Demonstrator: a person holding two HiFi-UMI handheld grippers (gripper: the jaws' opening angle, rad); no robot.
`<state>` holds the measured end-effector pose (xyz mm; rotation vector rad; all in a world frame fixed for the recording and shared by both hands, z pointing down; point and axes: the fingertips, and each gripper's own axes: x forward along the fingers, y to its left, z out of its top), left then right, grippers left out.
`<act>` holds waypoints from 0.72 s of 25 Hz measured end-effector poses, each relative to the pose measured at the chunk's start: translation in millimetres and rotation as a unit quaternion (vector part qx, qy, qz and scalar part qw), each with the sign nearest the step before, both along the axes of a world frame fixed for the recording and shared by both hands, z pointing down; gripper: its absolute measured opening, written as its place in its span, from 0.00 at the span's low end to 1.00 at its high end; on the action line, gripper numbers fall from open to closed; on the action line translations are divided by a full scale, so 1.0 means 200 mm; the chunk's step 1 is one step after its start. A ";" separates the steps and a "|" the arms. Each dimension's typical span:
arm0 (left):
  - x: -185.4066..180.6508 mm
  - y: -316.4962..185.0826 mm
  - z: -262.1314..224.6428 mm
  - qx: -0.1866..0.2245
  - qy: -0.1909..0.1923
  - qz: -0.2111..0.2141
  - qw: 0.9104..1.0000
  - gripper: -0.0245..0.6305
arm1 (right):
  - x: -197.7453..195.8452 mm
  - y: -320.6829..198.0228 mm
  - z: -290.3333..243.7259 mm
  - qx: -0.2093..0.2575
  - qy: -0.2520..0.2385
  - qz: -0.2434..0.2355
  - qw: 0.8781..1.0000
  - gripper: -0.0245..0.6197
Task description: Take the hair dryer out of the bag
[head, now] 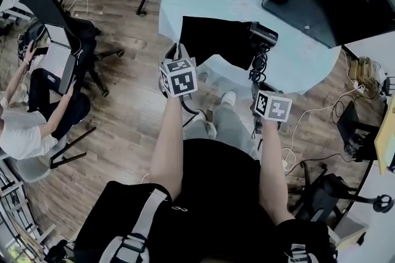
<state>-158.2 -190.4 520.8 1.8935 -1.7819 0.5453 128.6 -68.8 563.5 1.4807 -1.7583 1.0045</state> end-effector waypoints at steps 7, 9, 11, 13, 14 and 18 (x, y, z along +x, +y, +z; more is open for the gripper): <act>0.13 -0.03 -0.15 0.034 0.022 0.020 0.999 0.11 | -0.01 -0.13 -0.22 0.056 0.053 -0.057 0.995 0.22; 0.17 -0.03 -0.18 0.041 0.028 0.028 0.998 0.11 | -0.02 -0.23 -0.33 0.108 0.050 -0.059 0.991 0.20; 0.20 -0.03 -0.20 0.049 0.030 0.036 0.998 0.08 | -0.04 -0.29 -0.42 0.149 0.039 -0.061 0.986 0.19; 0.22 -0.02 -0.24 0.058 0.030 0.044 0.997 0.06 | -0.09 -0.35 -0.48 0.181 0.019 -0.065 0.981 0.19; 0.23 -0.01 -0.26 0.064 0.031 0.047 0.996 0.06 | -0.12 -0.37 -0.52 0.197 0.009 -0.068 0.978 0.19; 0.22 0.00 -0.38 0.088 0.039 0.051 0.994 0.06 | -0.23 -0.47 -0.67 0.257 -0.019 -0.080 0.963 0.19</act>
